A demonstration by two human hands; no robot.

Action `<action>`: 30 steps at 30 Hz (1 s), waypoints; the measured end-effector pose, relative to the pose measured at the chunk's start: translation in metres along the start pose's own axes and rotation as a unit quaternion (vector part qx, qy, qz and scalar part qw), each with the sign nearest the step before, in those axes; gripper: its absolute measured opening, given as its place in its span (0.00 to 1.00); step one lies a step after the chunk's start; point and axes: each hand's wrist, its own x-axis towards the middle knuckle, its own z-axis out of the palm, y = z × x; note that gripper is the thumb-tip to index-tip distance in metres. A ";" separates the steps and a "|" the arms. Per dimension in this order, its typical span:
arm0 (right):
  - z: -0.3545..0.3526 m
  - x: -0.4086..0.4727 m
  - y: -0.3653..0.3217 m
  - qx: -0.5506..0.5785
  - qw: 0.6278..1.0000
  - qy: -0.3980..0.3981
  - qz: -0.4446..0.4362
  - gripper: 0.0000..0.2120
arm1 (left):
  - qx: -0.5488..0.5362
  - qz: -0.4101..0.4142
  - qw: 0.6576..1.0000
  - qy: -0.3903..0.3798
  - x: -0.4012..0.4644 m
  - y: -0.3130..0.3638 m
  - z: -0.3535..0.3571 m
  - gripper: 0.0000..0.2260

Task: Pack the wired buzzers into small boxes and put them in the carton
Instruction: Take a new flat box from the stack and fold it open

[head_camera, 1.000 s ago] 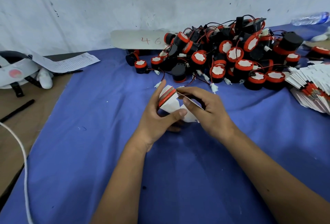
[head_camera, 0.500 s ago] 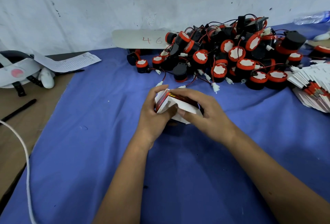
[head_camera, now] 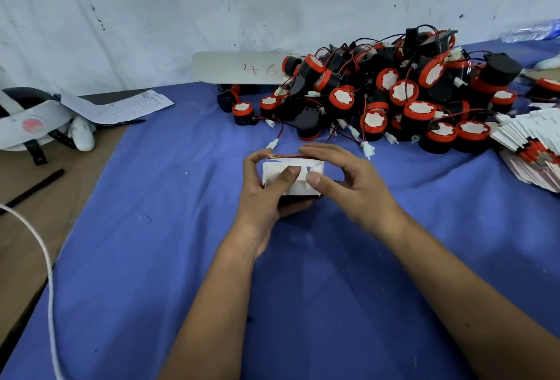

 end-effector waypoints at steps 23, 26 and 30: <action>-0.005 0.002 0.007 0.005 0.996 0.087 0.007 0.15 | 0.075 0.028 0.994 -0.073 -0.006 0.008 0.000 0.20; -0.005 0.002 0.007 -0.037 0.997 0.066 -0.021 0.20 | 0.103 0.063 0.991 -0.063 -0.005 0.005 0.002 0.19; 0.001 0.001 0.006 -0.106 0.990 0.063 -0.075 0.20 | 0.130 0.072 0.987 -0.054 -0.003 0.004 0.003 0.16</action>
